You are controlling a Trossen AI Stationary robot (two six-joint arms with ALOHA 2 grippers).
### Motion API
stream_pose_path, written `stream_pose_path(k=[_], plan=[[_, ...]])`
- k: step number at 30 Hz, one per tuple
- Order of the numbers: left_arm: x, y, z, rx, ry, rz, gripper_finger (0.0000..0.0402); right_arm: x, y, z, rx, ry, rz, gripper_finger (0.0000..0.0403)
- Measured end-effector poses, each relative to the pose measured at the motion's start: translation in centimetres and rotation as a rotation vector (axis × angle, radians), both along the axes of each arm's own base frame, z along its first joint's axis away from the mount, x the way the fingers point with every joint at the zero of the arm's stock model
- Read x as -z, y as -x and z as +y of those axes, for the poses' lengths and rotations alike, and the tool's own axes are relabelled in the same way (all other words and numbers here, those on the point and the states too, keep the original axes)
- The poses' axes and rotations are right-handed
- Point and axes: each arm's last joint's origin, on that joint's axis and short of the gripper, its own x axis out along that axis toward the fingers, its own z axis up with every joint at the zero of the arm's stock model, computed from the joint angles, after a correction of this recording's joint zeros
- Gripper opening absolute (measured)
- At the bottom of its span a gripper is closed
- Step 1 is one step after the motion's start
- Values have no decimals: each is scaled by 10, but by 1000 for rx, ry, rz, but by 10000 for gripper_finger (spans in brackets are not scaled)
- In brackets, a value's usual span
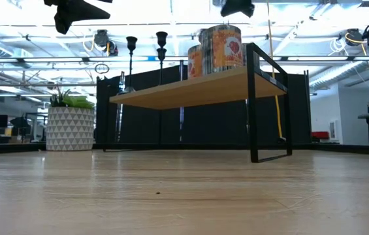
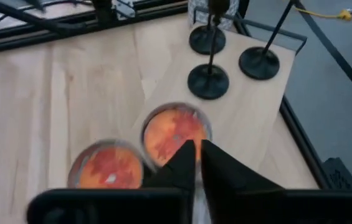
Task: Pick & Place candle stick holders
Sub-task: Return to Home Position
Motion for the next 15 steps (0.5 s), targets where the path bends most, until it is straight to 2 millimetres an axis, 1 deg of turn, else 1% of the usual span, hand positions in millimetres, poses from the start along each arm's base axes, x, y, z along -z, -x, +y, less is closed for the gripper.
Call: stream_pose_path(k=[1,3,9,15], plan=[[0,0,0,0,0,0,184,2,6,3,-5,2,-6,15],[0,0,0,0,1,-1,184,8,16,10,-18,12,-38,5],[0,0,0,3,-20,6,184,29,48,27,-19,9,-151,1],[0,0,0,17,-79,24,184,51,79,40,-26,1,-216,6]])
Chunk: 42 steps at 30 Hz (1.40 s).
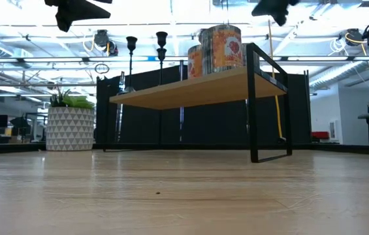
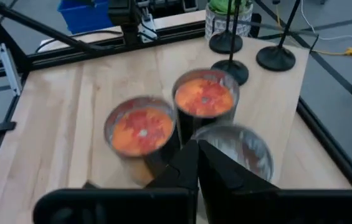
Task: Pick & Place candle stick holders
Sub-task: Return to Home Position
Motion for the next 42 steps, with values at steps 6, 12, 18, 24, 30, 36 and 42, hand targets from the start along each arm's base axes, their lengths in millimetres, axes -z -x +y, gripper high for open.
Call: stream_pose_path(k=[6,12,18,24,30,36,42], plan=[[-9,10,2,160,-70,-14,184,26,29,8,11,-23,-11,6],[-14,36,10,283,-78,-10,184,46,49,13,59,-106,-70,6],[6,52,16,276,-111,-70,184,66,60,15,115,-212,-108,6],[40,60,17,315,-100,-181,184,77,65,17,90,-163,-136,6],[66,66,18,343,-77,-219,184,80,74,19,59,-96,-154,6],[84,69,18,386,-79,-260,184,98,78,20,83,-147,-234,6],[99,71,18,388,-69,-279,184,132,76,19,94,-177,-269,6]])
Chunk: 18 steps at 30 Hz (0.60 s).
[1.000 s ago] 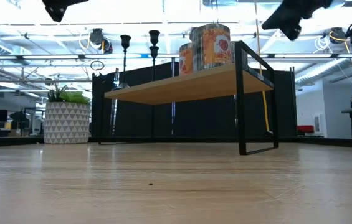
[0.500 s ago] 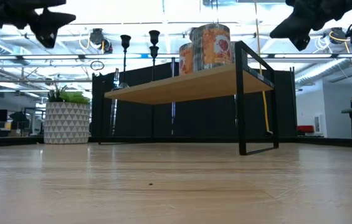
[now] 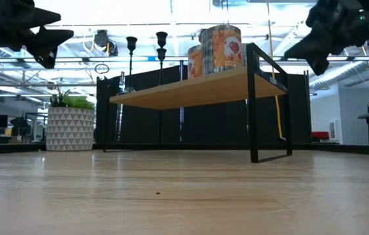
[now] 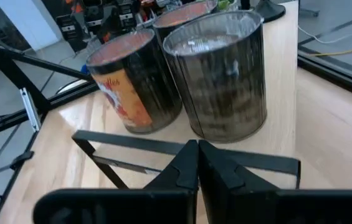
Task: Pick & Place candle stick holders
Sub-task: Return to Home Position
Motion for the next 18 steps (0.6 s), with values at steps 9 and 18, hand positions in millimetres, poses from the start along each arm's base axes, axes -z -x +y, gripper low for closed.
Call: stream_pose_path(k=[9,18], plan=[[10,3,1,-2,-20,-11,184,11,20,5,-13,58,-28,6],[14,5,1,0,-38,-21,184,31,34,9,-8,34,-56,6]])
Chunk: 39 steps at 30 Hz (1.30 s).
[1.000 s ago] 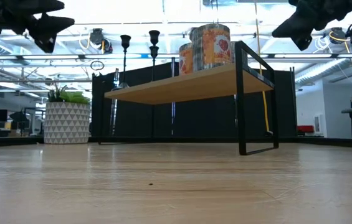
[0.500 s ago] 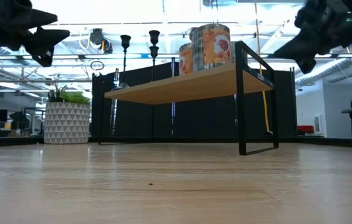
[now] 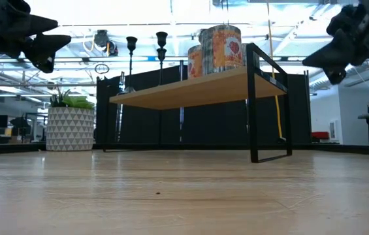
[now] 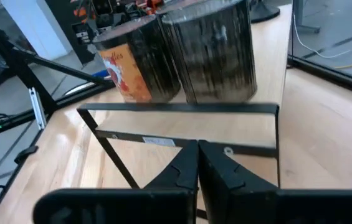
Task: Pick & Place candle stick holders
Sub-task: Return to Home Position
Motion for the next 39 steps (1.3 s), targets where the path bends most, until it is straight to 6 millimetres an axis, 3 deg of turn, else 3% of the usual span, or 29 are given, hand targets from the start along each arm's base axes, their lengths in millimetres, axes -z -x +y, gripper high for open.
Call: stream_pose_path(k=[7,21,39], plan=[[1,0,0,1,0,13,184,26,0,1,-13,-42,-35,6],[2,0,0,0,-19,23,184,51,-13,0,-123,-31,-140,6],[3,-1,2,-90,-21,34,184,45,-14,0,-117,-12,-218,6]])
